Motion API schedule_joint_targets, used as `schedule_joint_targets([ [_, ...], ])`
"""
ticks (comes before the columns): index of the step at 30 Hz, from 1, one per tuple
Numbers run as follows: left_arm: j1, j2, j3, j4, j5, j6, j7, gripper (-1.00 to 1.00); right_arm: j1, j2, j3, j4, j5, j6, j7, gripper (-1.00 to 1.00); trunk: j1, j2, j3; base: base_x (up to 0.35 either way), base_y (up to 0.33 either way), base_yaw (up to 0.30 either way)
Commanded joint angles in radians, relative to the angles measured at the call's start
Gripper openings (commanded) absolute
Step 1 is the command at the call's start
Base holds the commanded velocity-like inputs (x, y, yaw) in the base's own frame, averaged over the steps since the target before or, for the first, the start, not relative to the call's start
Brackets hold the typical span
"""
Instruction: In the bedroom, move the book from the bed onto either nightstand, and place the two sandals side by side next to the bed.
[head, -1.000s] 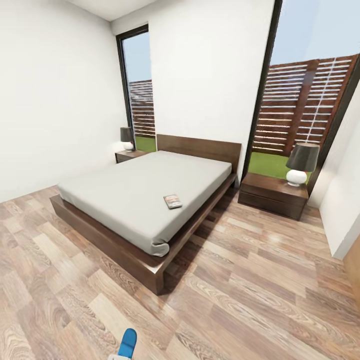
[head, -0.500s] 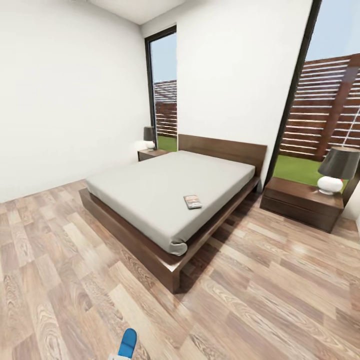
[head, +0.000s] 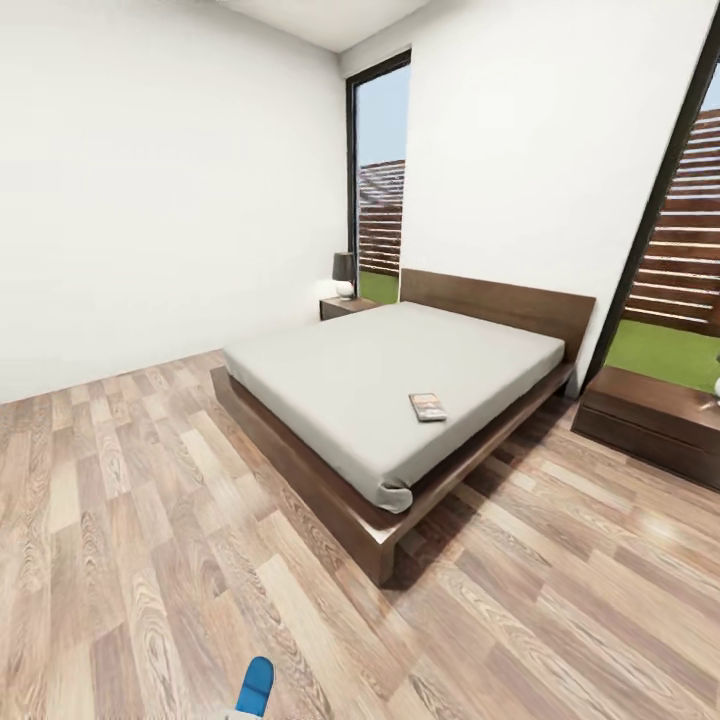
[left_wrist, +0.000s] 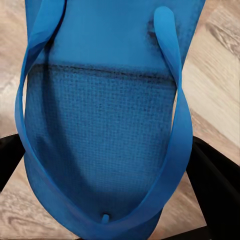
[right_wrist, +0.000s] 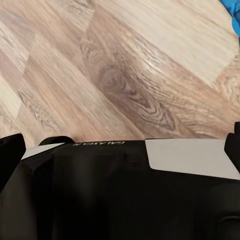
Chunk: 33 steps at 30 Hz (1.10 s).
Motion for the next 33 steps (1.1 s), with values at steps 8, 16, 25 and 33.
schedule_joint_targets([
  [8, -0.001, 0.000, 0.009, 0.001, -0.011, -0.004, -0.004, -1.00, 0.000, -0.001, -0.003, 0.001, -0.008, 0.002, 0.004, 1.00, 0.000, 0.000, -0.001, 0.000, 0.000, 0.257],
  [16, -0.001, 0.001, 0.010, 0.001, -0.011, -0.004, -0.004, -1.00, 0.000, -0.006, -0.008, -0.006, -0.013, 0.002, 0.002, 1.00, 0.000, 0.000, -0.001, 0.000, 0.000, 0.024],
  [25, -0.001, 0.002, 0.012, -0.006, -0.008, -0.005, -0.010, -1.00, -0.002, -0.014, -0.015, -0.196, -0.016, 0.019, -0.316, 1.00, 0.000, 0.000, -0.001, 0.000, 0.000, 0.000],
  [33, -0.001, 0.002, 0.012, -0.008, -0.006, -0.005, -0.011, -1.00, -0.110, -0.014, -0.014, -0.231, -0.009, 0.023, -0.664, 1.00, 0.000, 0.000, -0.001, 0.000, 0.000, 0.000],
])
